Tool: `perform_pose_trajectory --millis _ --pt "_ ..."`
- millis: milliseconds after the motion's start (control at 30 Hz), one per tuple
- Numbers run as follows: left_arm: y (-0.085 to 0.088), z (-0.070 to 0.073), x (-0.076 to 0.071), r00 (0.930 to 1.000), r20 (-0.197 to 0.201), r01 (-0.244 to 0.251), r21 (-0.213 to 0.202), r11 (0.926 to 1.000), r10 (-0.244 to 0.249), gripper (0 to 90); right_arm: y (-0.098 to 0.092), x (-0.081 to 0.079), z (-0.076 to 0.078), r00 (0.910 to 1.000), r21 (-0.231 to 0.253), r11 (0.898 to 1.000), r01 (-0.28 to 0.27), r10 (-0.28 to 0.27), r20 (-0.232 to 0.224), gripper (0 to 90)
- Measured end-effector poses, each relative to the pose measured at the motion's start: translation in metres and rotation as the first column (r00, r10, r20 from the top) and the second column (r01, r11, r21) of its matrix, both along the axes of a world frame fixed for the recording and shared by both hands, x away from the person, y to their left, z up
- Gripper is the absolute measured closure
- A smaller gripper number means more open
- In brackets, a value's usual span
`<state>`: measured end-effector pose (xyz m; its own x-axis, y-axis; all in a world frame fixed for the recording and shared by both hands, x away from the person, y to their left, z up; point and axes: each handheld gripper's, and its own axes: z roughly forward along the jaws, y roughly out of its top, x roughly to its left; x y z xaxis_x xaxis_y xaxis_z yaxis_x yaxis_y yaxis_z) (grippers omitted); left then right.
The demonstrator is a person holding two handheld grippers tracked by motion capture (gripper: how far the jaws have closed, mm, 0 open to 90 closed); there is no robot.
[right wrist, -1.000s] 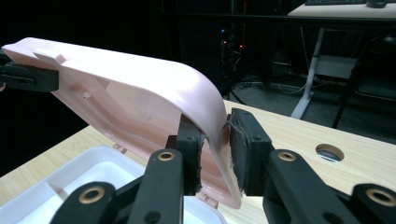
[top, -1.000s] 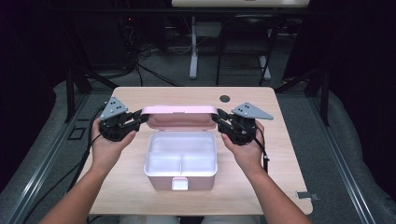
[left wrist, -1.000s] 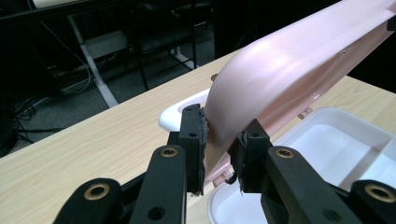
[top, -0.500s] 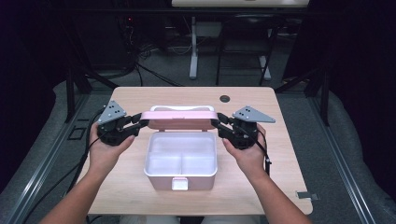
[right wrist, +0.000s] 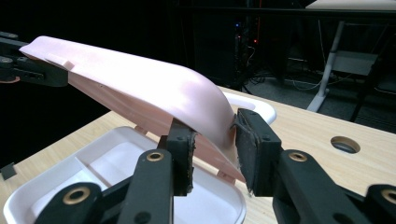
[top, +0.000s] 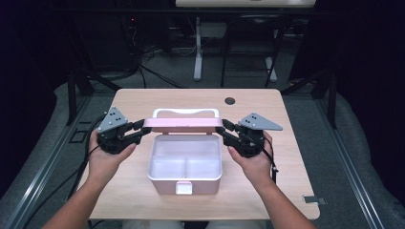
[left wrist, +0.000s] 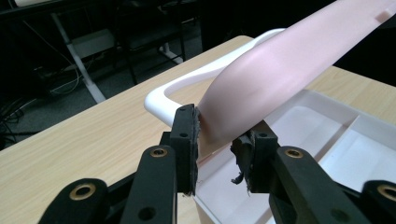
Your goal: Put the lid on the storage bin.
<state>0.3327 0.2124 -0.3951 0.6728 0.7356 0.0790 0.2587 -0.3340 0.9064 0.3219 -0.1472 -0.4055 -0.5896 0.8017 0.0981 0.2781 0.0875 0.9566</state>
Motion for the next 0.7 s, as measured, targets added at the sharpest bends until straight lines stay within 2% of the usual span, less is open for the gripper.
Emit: perform_pose_trajectory --millis 133,433,700 --pt "0.002 -0.004 -0.004 0.9999 -0.010 0.009 -0.010 0.9999 -0.009 68.8 -0.001 -0.005 -0.003 1.0000 0.004 1.000 -0.008 0.008 -0.003 66.9" --pt "0.005 -0.011 -0.020 0.9996 -0.021 0.020 0.014 0.9997 -0.020 65.1 -0.003 -0.020 -0.013 0.9998 0.001 1.000 -0.019 0.019 0.000 66.0" --pt "0.011 -0.023 -0.029 0.9984 -0.054 0.016 -0.018 0.9997 -0.017 64.7 -0.005 -0.030 -0.022 0.9994 -0.011 0.999 -0.032 0.032 -0.012 65.2"
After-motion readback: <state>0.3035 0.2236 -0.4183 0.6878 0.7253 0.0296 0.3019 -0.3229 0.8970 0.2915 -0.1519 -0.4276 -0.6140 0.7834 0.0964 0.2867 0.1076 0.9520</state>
